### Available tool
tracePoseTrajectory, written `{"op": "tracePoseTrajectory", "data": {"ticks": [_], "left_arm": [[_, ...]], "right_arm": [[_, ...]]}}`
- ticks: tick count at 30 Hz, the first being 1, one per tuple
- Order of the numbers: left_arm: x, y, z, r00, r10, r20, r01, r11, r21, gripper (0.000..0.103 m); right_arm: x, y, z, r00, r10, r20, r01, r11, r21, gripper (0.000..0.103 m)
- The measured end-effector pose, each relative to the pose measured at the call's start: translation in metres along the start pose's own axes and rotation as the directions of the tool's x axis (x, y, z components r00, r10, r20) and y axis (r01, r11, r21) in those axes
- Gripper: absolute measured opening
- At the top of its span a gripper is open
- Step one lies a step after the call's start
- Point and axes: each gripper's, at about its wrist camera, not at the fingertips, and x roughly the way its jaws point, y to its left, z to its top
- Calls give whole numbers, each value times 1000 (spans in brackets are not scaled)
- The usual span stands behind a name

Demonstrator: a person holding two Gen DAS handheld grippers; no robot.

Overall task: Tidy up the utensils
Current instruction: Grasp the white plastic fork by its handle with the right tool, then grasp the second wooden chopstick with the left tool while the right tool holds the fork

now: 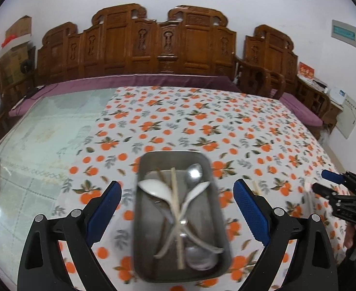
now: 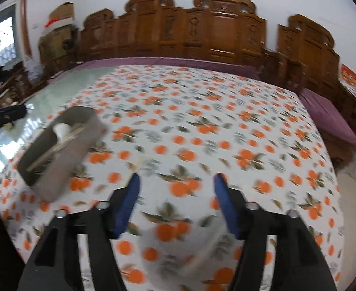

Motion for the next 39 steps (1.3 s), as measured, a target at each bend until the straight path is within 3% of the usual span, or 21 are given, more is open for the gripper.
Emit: {"op": "tracePoseTrajectory", "data": {"ticks": [7, 13, 15, 19, 28, 30, 32, 39], "left_arm": [[3, -36, -9, 999, -35, -7, 36, 998, 45, 90], [8, -63, -21, 997, -63, -36, 66, 993, 96, 90], [10, -71, -25, 996, -69, -48, 74, 991, 112, 90], [15, -82, -32, 995, -72, -64, 80, 988, 130, 90], [24, -95, -41, 992, -76, -95, 89, 987, 137, 90], [25, -99, -42, 992, -77, -98, 90, 986, 142, 90], [28, -103, -44, 990, -85, -111, 100, 984, 146, 90], [37, -117, -54, 985, -98, -145, 121, 980, 160, 90]], "right_arm": [[26, -39, -26, 993, -79, -91, 85, 994, 65, 69], [46, -44, -41, 981, -85, -173, 100, 992, 82, 69], [52, -46, -44, 977, -89, -195, 107, 991, 85, 60], [58, -52, -44, 973, -88, -212, 112, 988, 103, 57], [54, -48, -45, 968, -67, -241, 95, 990, 104, 33], [53, -49, -45, 969, -66, -237, 95, 989, 112, 15], [53, -51, -44, 971, -45, -234, 77, 988, 133, 8], [53, -49, -41, 975, -17, -220, 43, 992, 117, 7]]}}
